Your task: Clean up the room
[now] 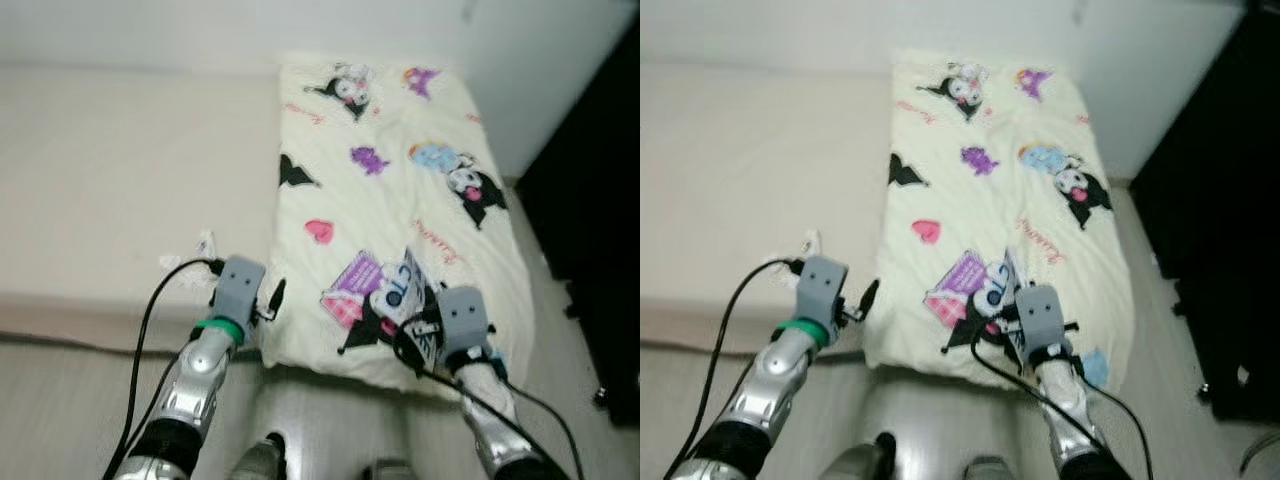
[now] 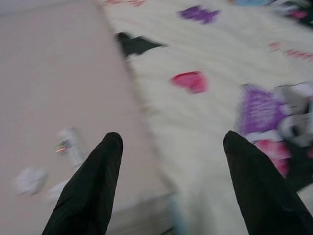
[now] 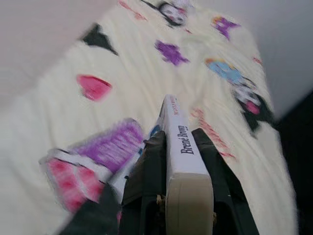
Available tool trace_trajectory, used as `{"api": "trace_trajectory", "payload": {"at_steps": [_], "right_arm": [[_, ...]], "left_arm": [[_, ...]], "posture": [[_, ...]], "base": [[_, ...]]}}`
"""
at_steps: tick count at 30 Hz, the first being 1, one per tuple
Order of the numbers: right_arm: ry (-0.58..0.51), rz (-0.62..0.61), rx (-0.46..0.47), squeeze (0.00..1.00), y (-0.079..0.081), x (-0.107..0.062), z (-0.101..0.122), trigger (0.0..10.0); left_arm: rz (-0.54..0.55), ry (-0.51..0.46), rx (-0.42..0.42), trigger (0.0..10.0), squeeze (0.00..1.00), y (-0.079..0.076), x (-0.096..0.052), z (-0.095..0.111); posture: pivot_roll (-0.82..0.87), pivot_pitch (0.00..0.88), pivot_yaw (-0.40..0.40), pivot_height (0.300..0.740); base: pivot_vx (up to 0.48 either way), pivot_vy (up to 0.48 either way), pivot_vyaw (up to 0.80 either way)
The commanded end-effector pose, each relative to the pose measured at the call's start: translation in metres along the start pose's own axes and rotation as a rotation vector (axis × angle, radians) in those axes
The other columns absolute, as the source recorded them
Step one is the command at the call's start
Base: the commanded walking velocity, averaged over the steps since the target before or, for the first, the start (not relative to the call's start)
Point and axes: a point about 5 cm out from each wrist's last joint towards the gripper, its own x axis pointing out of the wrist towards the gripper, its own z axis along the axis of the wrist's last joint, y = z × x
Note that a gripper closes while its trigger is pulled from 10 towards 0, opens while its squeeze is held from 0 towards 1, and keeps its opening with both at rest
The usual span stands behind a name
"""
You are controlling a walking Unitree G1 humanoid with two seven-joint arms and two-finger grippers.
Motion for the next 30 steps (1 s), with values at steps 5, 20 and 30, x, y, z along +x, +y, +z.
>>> {"api": "trace_trajectory", "payload": {"at_steps": [5, 20, 30], "right_arm": [[0.015, -0.008, -0.014, 0.00, -0.0012, -0.0052, -0.0049, 10.0], [-0.001, 0.003, -0.007, 0.00, 0.0023, -0.0035, -0.0023, 10.0], [-0.007, 0.002, 0.002, 0.00, 0.0049, -0.0029, -0.0011, 10.0]], "left_arm": [[-0.014, 0.024, 0.002, 10.0, 0.00, -0.0040, -0.0012, -0.0049], [-0.007, 0.034, 0.005, 10.0, 0.00, -0.0019, -0.0037, -0.0067], [-0.004, 0.033, 0.014, 10.0, 0.00, 0.0002, -0.0040, -0.0067]], "posture": [[-0.02, 0.038, -0.003, 0.740], [-0.01, 0.050, 0.002, 0.740], [-0.01, 0.051, 0.009, 0.740]], "base": [[0.000, 0.000, 0.70], [0.000, 0.000, 0.70], [0.032, 0.000, 0.69]]}}
